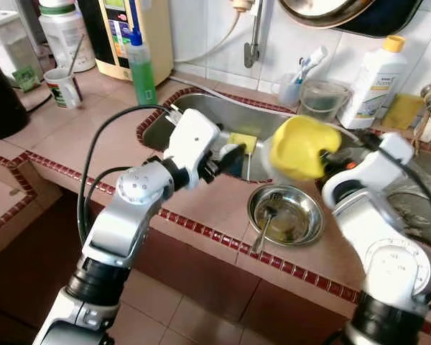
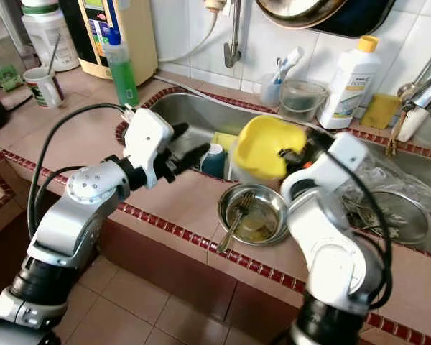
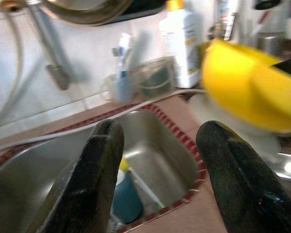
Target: Kitchen organization
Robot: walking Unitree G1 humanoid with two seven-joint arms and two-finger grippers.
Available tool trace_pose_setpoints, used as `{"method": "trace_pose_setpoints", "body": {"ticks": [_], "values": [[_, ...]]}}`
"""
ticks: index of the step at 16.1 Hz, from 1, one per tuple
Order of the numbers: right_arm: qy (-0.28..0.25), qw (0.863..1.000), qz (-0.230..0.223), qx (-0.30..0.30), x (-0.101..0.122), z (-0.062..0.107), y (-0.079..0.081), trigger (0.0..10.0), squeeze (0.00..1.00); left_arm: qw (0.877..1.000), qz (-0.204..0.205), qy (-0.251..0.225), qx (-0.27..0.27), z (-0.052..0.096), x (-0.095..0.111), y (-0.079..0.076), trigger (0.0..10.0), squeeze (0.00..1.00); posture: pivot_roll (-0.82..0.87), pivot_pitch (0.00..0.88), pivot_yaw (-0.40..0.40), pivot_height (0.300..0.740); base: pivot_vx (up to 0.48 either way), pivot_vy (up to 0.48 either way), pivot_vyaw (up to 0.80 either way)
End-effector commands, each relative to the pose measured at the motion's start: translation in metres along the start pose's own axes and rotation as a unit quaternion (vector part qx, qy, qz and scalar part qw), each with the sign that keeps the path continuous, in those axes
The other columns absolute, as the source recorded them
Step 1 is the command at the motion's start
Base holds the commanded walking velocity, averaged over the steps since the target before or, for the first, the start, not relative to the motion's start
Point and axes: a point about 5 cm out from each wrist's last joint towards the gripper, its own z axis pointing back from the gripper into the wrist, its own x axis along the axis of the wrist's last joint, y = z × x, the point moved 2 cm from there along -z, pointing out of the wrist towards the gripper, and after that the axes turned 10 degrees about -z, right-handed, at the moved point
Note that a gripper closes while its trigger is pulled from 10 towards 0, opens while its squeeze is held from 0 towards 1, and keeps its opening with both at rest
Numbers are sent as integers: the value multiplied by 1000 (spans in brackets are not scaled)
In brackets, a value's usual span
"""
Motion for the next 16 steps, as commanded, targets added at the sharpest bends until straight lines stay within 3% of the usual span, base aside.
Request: {"method": "trace_pose_setpoints", "body": {"ticks": [1,2,5,6,7,10,16], "values": [[-20,1000,12,16,7,-3,5,4196,0,1000,1,4,20,-1,0,8,10000,0,-67,0,-38,740,0,0,0],[-36,998,35,22,12,-7,5,10000,0,999,15,6,34,-3,-2,11,10000,0,-66,0,-37,740,0,0,0],[-109,977,130,127,23,-10,12,10000,0,997,48,18,59,-9,-6,18,10000,0,-61,0,-35,740,0,0,0],[-109,977,131,129,23,-10,12,10000,0,996,54,20,62,-9,-7,18,10000,0,-61,0,-36,740,0,0,0],[-129,963,189,139,23,-10,12,10000,0,995,69,18,66,-11,-8,18,10000,0,-61,0,-36,740,0,0,0],[-144,952,224,152,21,-10,13,10000,0,993,103,16,51,-13,-9,12,10000,0,-61,0,-31,740,0,121,0],[-175,932,259,180,18,-13,12,10000,0,993,108,21,47,-13,-11,12,10000,0,-58,17,-23,740,0,461,0]]}}
